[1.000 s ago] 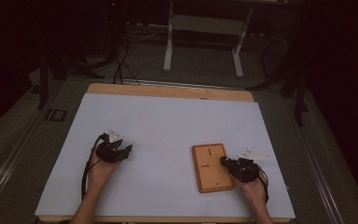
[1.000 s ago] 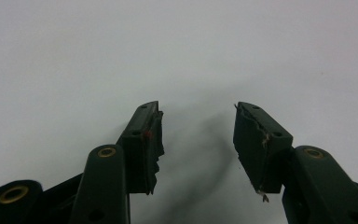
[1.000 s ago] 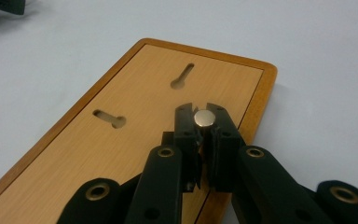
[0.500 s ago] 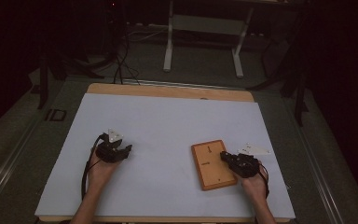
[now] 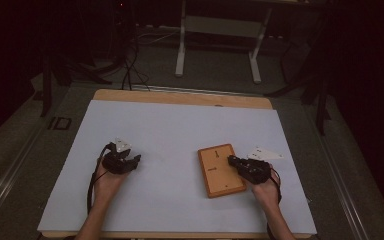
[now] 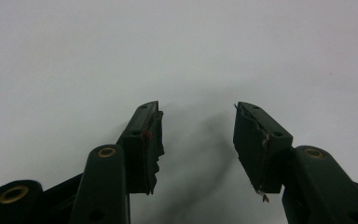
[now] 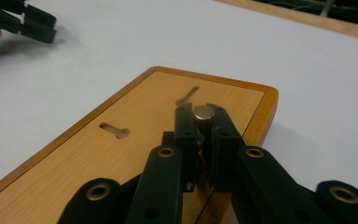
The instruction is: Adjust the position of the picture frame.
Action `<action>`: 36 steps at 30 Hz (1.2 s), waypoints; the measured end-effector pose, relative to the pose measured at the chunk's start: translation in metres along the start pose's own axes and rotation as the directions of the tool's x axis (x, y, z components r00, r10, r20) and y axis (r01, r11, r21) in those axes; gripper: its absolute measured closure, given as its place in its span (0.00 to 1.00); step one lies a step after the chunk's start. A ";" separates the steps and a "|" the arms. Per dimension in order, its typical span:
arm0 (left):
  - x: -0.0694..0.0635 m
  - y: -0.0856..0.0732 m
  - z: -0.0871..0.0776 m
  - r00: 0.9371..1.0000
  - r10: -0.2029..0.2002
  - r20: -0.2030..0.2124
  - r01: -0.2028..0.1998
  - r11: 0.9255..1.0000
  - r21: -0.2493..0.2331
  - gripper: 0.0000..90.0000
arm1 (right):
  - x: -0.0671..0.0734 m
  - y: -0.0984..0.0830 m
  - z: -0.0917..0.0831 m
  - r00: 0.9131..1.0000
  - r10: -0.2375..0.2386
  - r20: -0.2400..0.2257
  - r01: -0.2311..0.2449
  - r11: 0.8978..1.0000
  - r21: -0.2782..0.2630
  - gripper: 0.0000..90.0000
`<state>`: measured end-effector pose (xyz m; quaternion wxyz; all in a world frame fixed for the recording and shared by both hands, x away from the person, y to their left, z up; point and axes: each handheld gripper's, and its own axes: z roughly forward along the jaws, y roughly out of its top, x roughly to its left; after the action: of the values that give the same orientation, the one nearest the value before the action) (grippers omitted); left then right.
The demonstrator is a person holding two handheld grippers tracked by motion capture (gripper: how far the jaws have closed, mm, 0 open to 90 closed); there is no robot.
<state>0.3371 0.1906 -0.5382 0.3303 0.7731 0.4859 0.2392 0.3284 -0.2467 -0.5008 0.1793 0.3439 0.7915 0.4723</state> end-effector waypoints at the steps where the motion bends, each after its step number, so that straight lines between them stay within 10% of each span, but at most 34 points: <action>1: 0.000 0.000 0.000 1.000 0.000 0.000 0.000 1.000 0.000 0.57 | 0.001 0.002 0.002 1.000 -0.006 -0.006 0.006 1.000 -0.005 0.94; 17: 0.004 0.001 -0.005 0.998 -0.052 0.035 0.054 0.997 -0.048 0.59 | 0.027 0.024 0.043 0.990 -0.079 -0.116 0.077 0.997 -0.023 0.94; 31: 0.002 0.002 -0.008 0.996 -0.037 0.079 0.042 0.997 -0.062 0.68 | 0.059 0.037 0.081 0.962 -0.136 -0.236 0.130 0.991 -0.042 0.94; 36: -0.001 0.004 -0.009 0.992 -0.001 0.123 0.010 0.997 -0.074 0.87 | 0.069 0.040 0.088 0.947 -0.156 -0.281 0.146 0.988 -0.053 0.94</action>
<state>0.3329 0.1908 -0.5291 0.3888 0.7722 0.4574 0.2082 0.3483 -0.1295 -0.5064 0.1048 0.2080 0.8254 0.5142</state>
